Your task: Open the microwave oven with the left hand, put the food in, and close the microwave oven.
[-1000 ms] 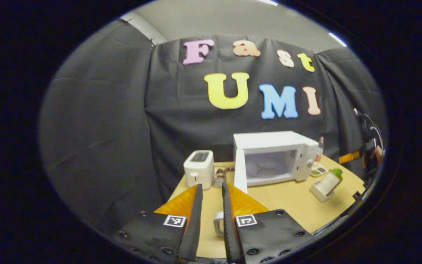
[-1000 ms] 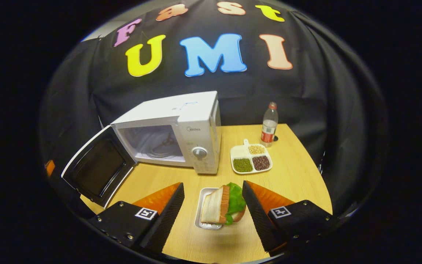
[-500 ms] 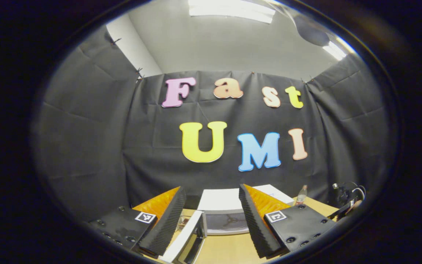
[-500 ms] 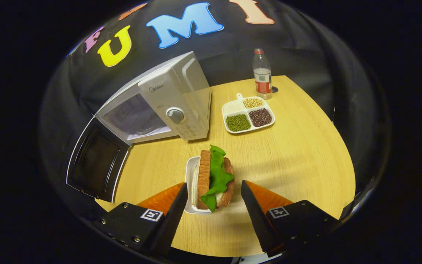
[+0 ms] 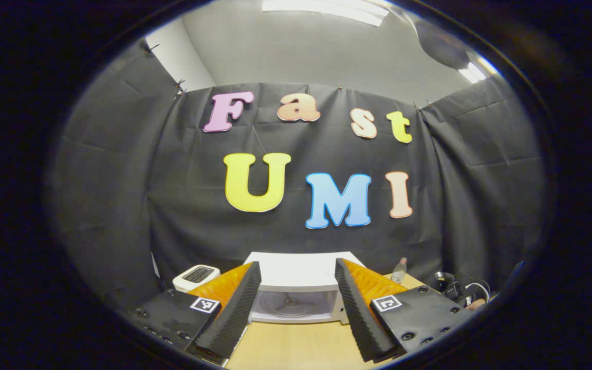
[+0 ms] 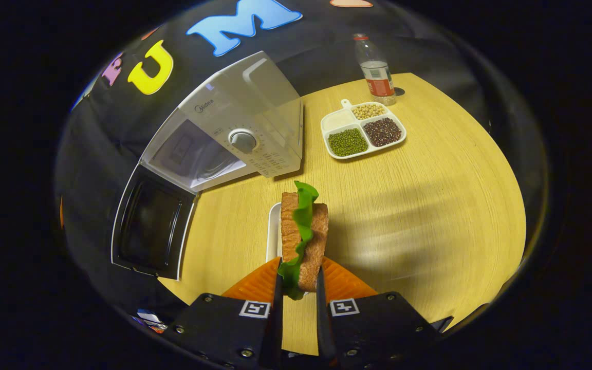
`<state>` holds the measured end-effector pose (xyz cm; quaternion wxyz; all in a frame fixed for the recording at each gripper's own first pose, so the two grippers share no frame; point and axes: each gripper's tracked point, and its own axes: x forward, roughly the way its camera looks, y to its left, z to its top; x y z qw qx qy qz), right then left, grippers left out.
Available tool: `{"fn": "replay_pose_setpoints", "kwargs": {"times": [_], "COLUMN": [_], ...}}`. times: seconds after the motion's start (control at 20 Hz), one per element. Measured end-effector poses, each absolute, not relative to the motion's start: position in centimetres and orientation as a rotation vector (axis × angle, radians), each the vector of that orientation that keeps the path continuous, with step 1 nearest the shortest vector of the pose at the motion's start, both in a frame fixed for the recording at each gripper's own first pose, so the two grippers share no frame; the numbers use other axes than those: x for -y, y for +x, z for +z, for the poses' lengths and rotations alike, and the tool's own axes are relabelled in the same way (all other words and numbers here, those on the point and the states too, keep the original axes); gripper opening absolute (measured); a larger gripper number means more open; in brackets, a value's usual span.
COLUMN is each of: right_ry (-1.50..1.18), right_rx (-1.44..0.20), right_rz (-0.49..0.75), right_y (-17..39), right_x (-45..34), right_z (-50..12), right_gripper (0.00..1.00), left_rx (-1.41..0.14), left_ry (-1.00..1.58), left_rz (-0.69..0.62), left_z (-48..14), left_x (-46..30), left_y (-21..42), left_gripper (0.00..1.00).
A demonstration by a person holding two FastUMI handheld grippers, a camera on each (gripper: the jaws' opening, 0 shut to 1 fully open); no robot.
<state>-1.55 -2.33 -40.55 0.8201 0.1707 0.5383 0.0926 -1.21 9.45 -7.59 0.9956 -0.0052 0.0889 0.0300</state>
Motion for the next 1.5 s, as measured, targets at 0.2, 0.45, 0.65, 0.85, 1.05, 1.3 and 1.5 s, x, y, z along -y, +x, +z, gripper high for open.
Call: {"fn": "replay_pose_setpoints", "kwargs": {"times": [0.2,0.45,0.65,0.85,1.05,1.3,1.5], "right_ry": [0.363,0.501,0.710,0.800,0.852,0.925,0.951], "right_rx": [-1.081,-0.972,-0.852,-0.807,-0.788,-0.759,-0.735], "right_rz": [0.172,0.188,0.298,0.369,0.391,0.367,0.293], "right_y": [-1.3,-0.9,-0.4,0.3,2.0,5.1,8.0], "right_x": [2.5,-0.4,-5.8,-11.0,-15.6,-19.6,-21.5], "right_z": [-38.5,-34.3,-30.6,-29.0,-28.6,-29.3,-31.8], "right_gripper": [0.28,0.28,0.28,0.28,0.28,0.28,0.28], "left_rx": [-0.144,-0.141,-0.138,-0.130,-0.120,-0.113,-0.101], "left_ry": [-0.017,-0.029,-0.039,0.004,-0.003,-0.018,-0.039], "left_rz": [0.028,0.004,-0.016,0.043,0.073,0.140,0.188], "left_z": [-6.4,-6.3,-6.1,-5.4,-4.9,-4.5,-3.9], "left_x": [-9.9,-12.0,-14.6,-19.7,-24.2,-30.7,-35.0], "left_y": [-0.3,-0.9,-0.9,-1.5,-2.6,-4.3,-5.8], "left_gripper": [0.92,0.91,0.92,0.90,0.92,0.93,0.93]}}
